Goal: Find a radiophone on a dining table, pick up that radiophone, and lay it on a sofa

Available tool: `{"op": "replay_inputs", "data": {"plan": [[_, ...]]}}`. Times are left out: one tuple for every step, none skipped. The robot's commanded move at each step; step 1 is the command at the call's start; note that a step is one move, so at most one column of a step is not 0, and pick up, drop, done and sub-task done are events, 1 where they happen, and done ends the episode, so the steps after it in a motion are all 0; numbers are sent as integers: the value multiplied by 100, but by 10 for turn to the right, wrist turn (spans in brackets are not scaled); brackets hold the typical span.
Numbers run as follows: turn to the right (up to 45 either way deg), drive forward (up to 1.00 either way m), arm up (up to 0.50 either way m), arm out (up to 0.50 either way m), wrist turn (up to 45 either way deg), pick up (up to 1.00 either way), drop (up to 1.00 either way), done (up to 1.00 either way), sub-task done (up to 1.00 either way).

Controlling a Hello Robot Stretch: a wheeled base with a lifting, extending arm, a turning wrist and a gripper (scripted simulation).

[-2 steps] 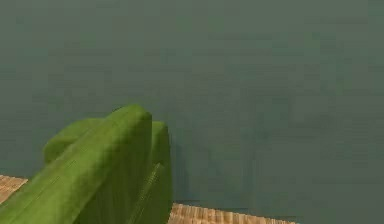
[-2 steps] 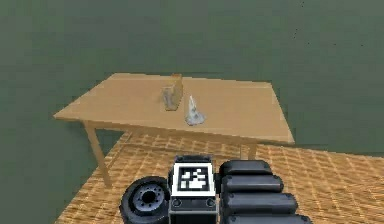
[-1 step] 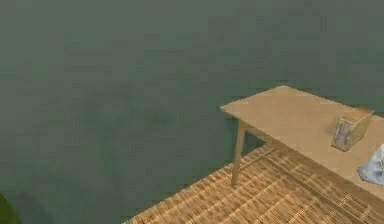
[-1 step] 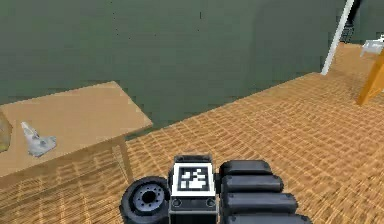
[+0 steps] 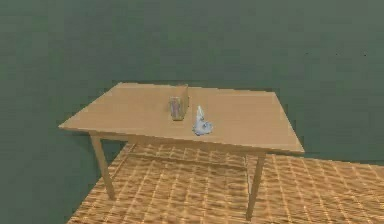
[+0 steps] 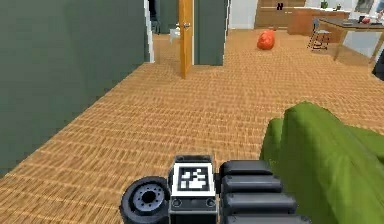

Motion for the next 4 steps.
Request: {"op": "replay_inputs", "data": {"plan": [[210, 0, 0, 0, 0, 0, 0, 0, 0], [-450, 0, 0, 0, 0, 0, 0, 0, 0], [-450, 0, 0, 0, 0, 0, 0, 0, 0], [-90, 0, 0, 0, 0, 0, 0, 0, 0]]}}
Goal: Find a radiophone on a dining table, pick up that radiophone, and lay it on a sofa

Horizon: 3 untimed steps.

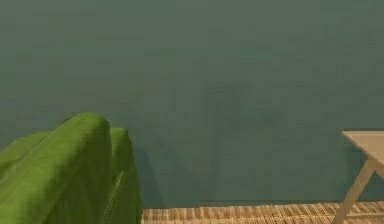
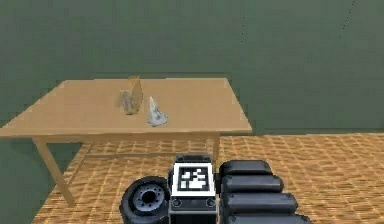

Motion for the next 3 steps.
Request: {"op": "replay_inputs", "data": {"plan": [[0, 15, 0, 0, 0, 0, 0, 0, 0], [450, 0, 0, 0, 0, 0, 0, 0, 0], [300, 0, 0, 0, 0, 0, 0, 0, 0]]}}
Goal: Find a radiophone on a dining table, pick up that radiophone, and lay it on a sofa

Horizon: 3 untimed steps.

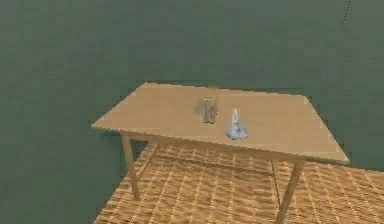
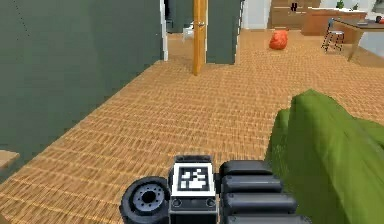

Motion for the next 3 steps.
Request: {"op": "replay_inputs", "data": {"plan": [[-450, 0, 0, 0, 0, 0, 0, 0, 0], [-360, 0, 0, 0, 0, 0, 0, 0, 0], [-30, 0, 0, 0, 0, 0, 0, 0, 0]]}}
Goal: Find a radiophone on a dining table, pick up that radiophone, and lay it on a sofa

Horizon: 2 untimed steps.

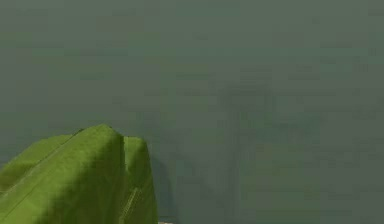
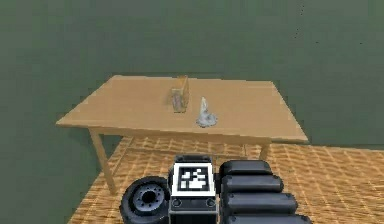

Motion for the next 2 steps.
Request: {"op": "replay_inputs", "data": {"plan": [[450, 0, 0, 0, 0, 0, 0, 0, 0], [390, 0, 0, 0, 0, 0, 0, 0, 0]]}}
